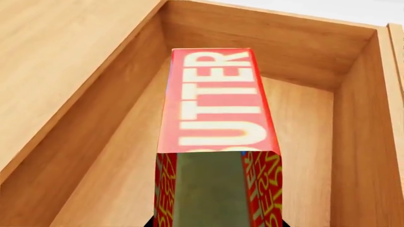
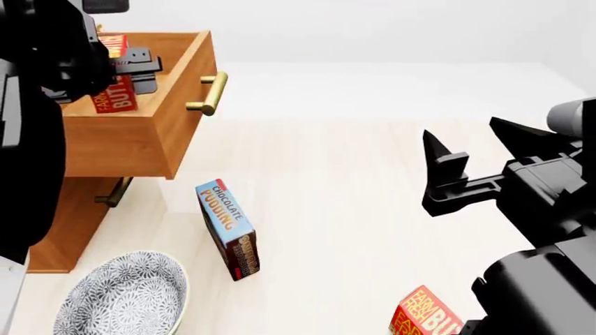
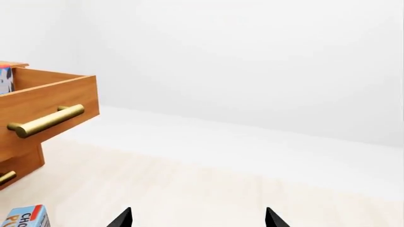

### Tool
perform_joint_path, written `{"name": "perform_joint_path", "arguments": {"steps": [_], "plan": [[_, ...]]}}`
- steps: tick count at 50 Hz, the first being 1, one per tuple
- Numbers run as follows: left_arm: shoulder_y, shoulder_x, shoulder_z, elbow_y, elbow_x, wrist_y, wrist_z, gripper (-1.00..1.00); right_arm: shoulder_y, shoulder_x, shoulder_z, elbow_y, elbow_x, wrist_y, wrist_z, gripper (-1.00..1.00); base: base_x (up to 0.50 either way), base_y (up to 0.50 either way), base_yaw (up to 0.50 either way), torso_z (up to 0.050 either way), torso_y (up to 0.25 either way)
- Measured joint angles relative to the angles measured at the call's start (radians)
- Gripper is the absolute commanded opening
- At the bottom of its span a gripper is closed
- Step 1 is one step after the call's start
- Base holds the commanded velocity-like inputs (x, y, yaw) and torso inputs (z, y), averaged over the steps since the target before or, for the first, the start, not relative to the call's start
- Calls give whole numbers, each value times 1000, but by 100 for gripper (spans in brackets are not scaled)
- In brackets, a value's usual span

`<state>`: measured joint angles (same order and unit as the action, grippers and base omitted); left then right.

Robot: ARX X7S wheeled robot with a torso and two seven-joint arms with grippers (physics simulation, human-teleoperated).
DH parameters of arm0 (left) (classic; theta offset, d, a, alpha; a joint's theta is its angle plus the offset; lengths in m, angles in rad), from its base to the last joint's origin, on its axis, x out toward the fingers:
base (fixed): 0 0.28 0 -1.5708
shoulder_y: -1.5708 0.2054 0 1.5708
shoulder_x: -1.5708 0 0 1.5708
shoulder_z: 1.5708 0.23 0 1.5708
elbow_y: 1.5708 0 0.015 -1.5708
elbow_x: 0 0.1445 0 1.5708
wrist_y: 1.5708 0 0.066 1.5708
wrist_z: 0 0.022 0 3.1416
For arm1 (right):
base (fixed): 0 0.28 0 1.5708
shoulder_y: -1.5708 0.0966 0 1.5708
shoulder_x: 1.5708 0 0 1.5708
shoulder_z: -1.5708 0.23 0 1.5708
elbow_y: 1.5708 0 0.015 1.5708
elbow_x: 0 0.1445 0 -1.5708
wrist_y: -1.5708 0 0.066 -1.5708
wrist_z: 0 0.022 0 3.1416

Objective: Put the butter at the front in the top drawer of the cabinet and close it.

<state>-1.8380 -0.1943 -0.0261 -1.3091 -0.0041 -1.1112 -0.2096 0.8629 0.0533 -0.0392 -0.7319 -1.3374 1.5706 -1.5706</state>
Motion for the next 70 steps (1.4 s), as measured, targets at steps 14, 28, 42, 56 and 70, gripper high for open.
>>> {"name": "perform_joint_path", "arguments": {"steps": [14,28,42,56,70], "plan": [[-7,3,26,0,5,1,18,100,-2,0,1,-5,0,0,0,100,0,0,0,0,1],[-25,7,50,0,5,11,33,100,-9,1,3,-14,5,0,0,100,0,0,0,0,0],[-57,17,96,0,10,27,69,100,-16,1,9,-23,13,0,0,100,0,0,0,0,0],[-105,45,187,0,14,95,171,100,-19,1,15,-30,21,0,0,100,0,0,0,0,0],[-51,75,245,257,0,6,284,100,-22,-2,18,-35,28,0,0,100,0,0,0,0,0]]}}
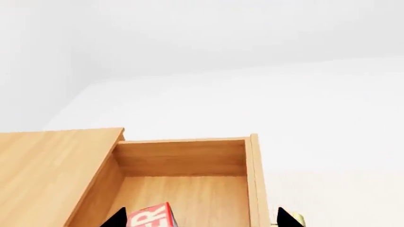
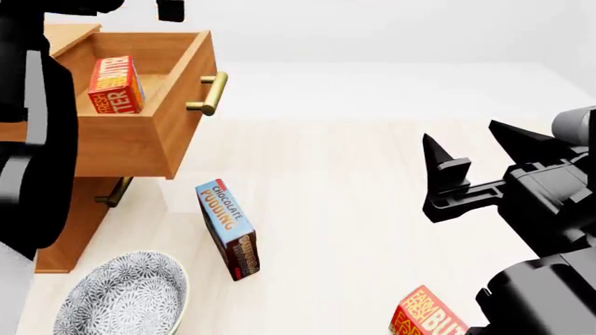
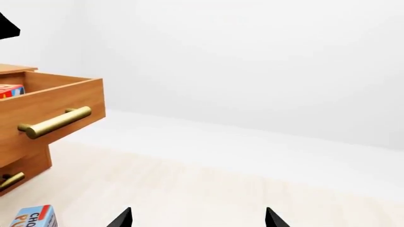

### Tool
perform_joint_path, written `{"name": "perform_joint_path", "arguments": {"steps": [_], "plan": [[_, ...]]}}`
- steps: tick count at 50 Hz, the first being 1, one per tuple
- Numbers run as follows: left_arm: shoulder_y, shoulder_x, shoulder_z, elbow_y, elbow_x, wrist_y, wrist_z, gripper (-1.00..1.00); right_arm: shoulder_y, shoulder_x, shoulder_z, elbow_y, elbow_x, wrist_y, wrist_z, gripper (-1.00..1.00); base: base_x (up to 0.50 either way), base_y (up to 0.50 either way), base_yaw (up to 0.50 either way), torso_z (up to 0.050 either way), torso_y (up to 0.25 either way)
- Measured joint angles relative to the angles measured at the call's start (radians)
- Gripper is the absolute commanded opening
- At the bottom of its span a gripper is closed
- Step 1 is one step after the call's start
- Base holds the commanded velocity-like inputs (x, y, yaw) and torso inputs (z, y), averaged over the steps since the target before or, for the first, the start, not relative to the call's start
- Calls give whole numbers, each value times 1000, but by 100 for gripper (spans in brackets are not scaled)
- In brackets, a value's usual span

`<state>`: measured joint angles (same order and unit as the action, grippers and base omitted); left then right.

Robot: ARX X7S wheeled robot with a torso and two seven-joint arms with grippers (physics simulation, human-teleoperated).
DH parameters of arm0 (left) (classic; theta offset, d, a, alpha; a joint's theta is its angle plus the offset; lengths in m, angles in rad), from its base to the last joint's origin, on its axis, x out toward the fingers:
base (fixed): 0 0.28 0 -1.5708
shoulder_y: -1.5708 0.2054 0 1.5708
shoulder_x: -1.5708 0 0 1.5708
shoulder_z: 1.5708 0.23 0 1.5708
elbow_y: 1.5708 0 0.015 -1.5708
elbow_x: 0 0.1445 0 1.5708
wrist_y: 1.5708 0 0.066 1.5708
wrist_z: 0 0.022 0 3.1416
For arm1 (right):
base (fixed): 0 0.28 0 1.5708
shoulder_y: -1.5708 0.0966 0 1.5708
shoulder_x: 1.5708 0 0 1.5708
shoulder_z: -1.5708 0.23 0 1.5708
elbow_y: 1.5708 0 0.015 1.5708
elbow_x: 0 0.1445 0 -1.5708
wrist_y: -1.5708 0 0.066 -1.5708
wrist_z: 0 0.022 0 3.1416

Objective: Put the butter at the front in the top drawer of the cabinet and close it.

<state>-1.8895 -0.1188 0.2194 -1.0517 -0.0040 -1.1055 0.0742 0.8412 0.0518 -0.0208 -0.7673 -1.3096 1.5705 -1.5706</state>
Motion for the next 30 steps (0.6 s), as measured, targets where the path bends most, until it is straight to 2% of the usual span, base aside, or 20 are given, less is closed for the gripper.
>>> {"name": "perform_joint_path", "arguments": {"steps": [7,9,18,30], "plan": [[105,5,20,322,-39,-196,48,100,-2,-1,1,-2,1,0,0,100,0,0,0,0,0],[129,0,27,396,-100,-245,21,100,-2,-1,1,-2,2,0,0,100,0,0,0,0,0],[196,-52,105,583,-629,-374,-310,100,-7,-1,2,-8,5,0,0,100,0,0,0,0,0],[256,-83,244,647,-1200,-432,-673,100,-17,-1,9,-11,11,0,0,100,0,0,0,0,0]]}}
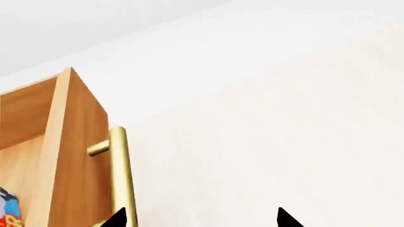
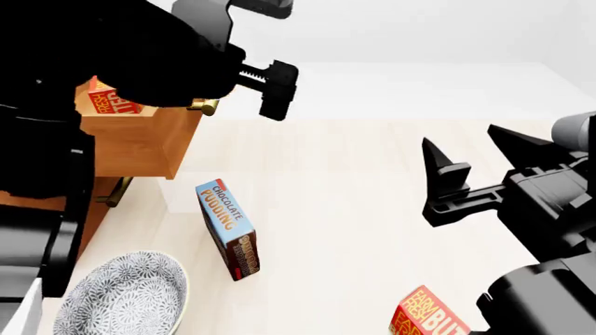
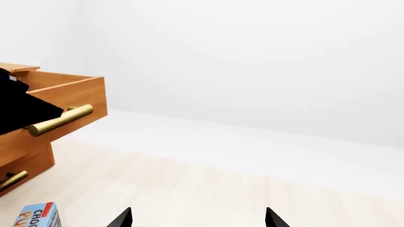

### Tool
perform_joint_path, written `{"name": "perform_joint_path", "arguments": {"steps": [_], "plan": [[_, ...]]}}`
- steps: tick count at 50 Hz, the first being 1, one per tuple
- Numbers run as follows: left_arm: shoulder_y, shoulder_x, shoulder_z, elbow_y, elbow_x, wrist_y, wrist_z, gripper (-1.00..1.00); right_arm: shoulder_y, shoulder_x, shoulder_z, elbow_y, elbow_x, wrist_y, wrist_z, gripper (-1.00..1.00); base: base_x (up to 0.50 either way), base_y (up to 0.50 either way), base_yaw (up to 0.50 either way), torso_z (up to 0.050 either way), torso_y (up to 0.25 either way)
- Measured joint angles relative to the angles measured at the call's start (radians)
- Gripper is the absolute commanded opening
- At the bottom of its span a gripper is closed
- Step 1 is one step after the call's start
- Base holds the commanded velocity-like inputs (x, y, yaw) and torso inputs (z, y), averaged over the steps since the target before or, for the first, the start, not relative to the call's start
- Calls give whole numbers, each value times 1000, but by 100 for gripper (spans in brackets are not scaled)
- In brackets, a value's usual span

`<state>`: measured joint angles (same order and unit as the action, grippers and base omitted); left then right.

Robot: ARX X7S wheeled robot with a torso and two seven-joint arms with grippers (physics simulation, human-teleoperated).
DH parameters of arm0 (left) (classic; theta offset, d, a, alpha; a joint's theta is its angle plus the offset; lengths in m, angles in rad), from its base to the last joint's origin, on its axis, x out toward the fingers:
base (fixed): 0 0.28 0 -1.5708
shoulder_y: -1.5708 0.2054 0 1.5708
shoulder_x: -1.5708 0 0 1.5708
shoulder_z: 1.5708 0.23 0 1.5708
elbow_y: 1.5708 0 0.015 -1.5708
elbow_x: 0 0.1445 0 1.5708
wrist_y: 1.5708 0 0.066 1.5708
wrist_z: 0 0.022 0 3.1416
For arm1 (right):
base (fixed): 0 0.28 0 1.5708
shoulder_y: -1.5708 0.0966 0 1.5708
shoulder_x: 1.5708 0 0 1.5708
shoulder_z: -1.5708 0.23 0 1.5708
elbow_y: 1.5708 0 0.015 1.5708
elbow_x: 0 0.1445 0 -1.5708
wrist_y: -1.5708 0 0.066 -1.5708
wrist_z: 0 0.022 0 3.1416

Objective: Put the butter at the front in the top drawer of the cabinet and close it.

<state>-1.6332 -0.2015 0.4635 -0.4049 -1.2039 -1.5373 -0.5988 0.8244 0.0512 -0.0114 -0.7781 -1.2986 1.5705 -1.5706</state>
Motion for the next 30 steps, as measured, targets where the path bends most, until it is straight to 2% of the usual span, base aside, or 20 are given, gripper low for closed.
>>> {"name": "perform_joint_path", "arguments": {"steps": [5,11,20,30], "plan": [[17,-6,52,8,-161,-5,-101,100,-5,0,4,-2,4,0,0,100,0,0,0,0,0],[31,-9,109,9,-274,1,-161,100,-11,0,9,-6,9,0,0,100,0,0,0,0,0],[44,-11,171,-6,-343,25,-181,100,-19,-1,16,-12,16,0,0,100,0,0,0,0,0],[62,-21,225,-33,-348,56,-177,100,-24,-2,20,-15,19,0,0,100,0,0,0,0,0]]}}
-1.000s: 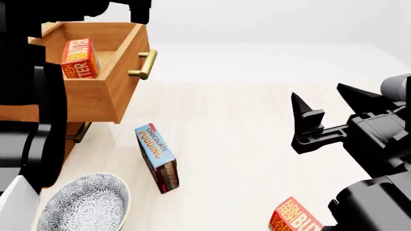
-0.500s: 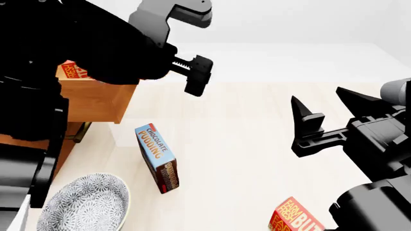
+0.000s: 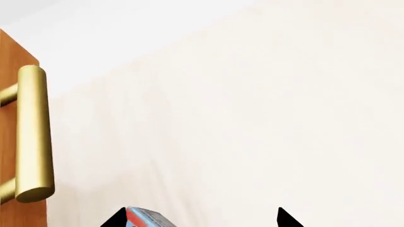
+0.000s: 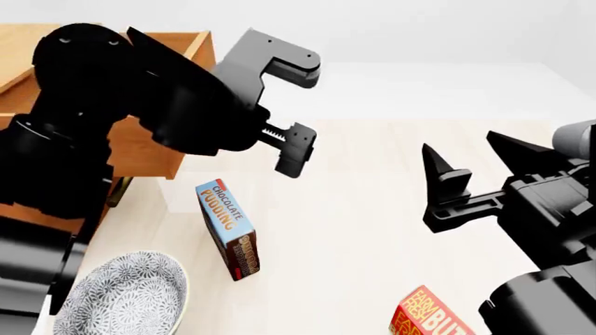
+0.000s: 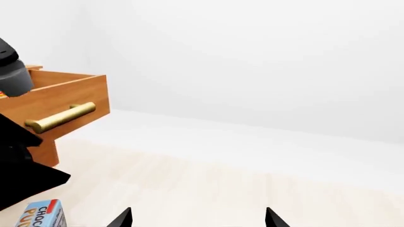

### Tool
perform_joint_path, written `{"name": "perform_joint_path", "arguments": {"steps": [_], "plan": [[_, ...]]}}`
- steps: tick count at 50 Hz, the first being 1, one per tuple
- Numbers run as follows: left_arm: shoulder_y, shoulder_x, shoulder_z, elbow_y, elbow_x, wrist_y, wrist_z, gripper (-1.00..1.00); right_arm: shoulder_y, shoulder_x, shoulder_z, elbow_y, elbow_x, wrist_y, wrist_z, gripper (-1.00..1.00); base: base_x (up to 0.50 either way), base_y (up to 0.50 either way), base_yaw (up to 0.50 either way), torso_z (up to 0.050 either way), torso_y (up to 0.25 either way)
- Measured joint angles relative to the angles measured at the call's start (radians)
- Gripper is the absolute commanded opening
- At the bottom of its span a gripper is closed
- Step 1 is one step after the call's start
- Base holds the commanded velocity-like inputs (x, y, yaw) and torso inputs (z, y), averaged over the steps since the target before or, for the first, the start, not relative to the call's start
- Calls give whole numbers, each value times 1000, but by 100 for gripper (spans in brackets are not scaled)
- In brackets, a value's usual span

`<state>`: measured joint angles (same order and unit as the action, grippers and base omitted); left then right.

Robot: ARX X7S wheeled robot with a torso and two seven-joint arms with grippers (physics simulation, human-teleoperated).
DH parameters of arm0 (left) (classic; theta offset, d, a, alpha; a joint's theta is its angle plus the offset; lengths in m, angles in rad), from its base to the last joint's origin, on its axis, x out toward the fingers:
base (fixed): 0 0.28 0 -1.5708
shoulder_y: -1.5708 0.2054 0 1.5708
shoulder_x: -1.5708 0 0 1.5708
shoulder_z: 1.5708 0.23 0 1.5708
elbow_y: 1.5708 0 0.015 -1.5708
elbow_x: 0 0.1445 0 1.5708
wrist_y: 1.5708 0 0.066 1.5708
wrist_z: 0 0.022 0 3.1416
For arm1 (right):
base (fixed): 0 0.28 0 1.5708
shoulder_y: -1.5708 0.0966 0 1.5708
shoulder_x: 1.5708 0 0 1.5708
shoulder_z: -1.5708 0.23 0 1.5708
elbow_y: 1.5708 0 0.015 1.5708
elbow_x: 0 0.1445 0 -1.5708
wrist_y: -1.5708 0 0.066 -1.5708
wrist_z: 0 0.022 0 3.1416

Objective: Put the butter at the front in the top drawer of the cabinet and close it.

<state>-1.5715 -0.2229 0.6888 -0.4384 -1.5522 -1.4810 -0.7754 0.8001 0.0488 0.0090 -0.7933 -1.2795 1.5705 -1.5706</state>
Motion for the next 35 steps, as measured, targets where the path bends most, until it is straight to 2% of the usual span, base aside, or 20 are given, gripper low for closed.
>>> {"name": "perform_joint_path", "arguments": {"steps": [35], "plan": [[-3,-114,76,-88,63,80,-2,100,-10,-1,-2,-8,1,0,0,100,0,0,0,0,0]]}}
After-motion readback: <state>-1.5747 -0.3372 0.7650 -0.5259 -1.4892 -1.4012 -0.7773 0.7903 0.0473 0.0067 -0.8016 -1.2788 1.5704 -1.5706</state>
